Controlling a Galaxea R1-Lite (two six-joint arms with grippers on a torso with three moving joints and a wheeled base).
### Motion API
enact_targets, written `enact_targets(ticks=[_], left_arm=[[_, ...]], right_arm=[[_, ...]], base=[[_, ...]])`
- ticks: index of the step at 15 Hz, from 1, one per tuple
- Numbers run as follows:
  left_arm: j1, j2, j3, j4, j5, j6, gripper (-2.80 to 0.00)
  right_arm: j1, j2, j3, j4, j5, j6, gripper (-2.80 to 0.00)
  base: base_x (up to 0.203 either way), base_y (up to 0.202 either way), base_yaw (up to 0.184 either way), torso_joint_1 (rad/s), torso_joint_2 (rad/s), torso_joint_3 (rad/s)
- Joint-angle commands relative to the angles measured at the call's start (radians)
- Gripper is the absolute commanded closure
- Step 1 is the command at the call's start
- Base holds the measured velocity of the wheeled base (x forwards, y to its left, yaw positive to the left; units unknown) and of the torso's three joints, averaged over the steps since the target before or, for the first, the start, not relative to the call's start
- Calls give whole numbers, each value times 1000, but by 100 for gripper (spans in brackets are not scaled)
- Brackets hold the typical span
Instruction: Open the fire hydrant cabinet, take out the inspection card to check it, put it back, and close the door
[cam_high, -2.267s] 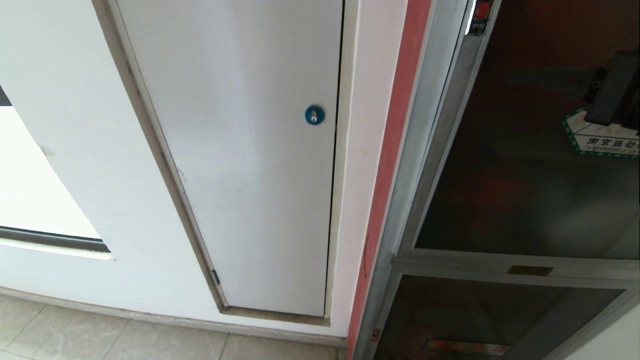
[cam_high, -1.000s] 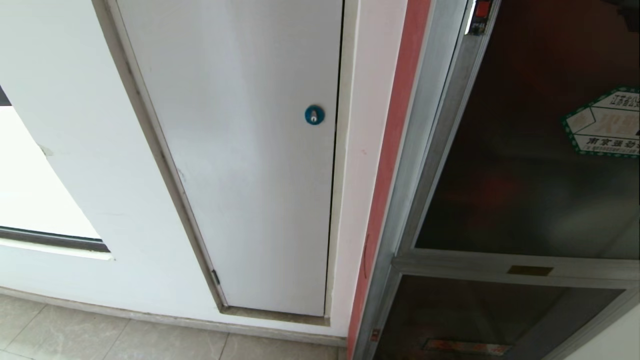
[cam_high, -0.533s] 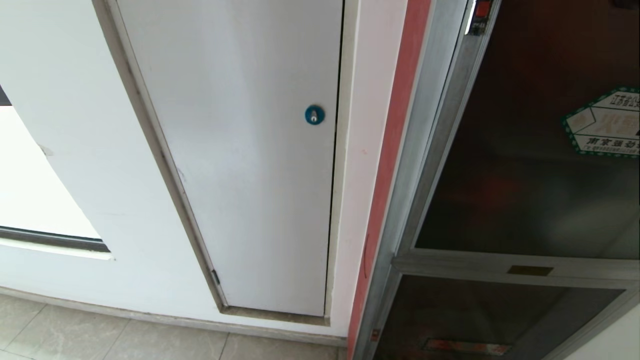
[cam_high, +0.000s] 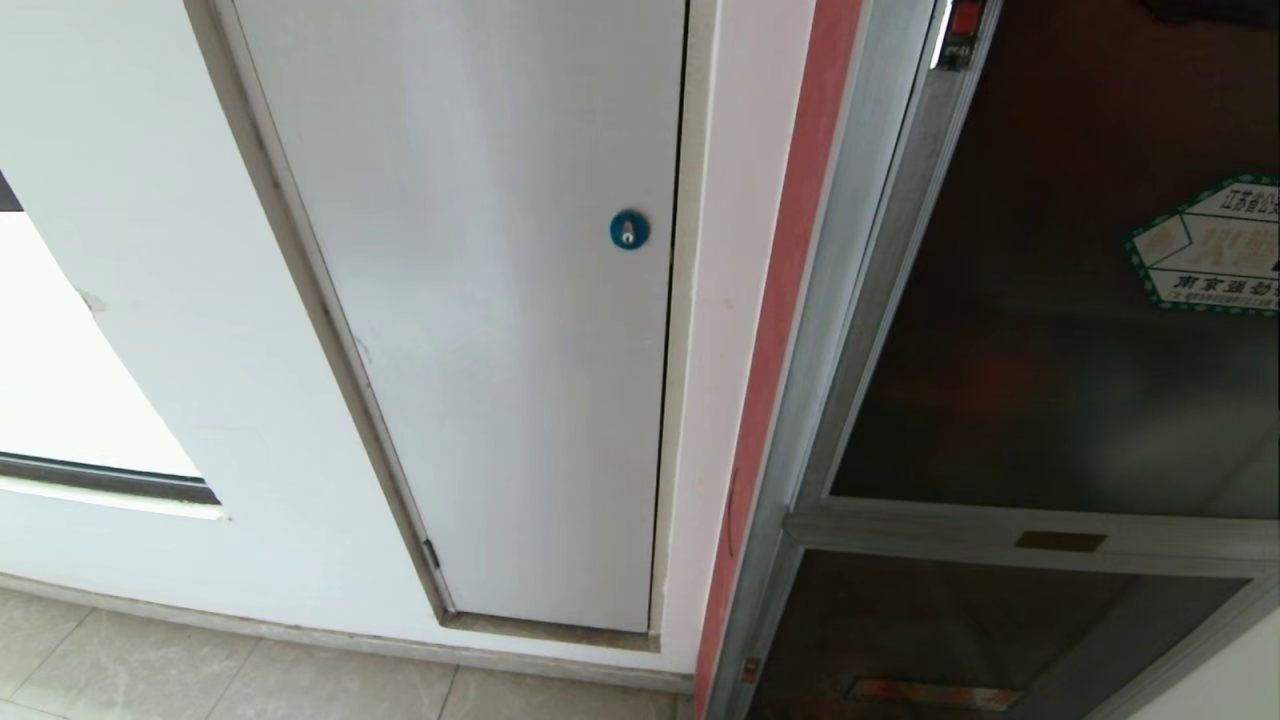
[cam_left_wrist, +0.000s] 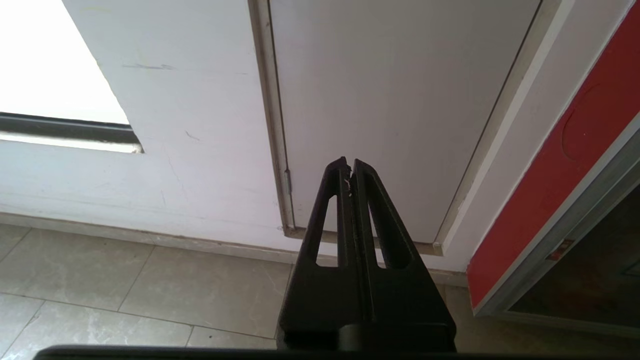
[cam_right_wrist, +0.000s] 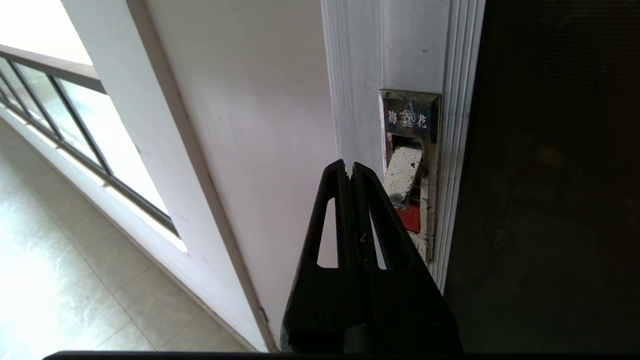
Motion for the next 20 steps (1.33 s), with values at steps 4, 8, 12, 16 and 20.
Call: enact_targets(ticks=[4,8,12,16,20], left_arm=[[0,1,0,0,0,-1,0],[0,1,0,0,0,-1,0],[0,1,1,0,0,-1,0],[0,1,1,0,0,-1,0],[0,1,0,0,0,-1,0]], right_arm=[[-25,26,-21,1,1,1,0],[-32,35,-21,3,1,1,0],[-48,53,-23,3,1,1,0],[-50,55,-23,21,1,1,0],[-50,49,-12,24,1,1,0]], base=[[0,0,0,0,0,0],[0,0,0,0,0,0],[0,0,0,0,0,0],[0,0,0,0,0,0],[0,0,0,0,0,0]])
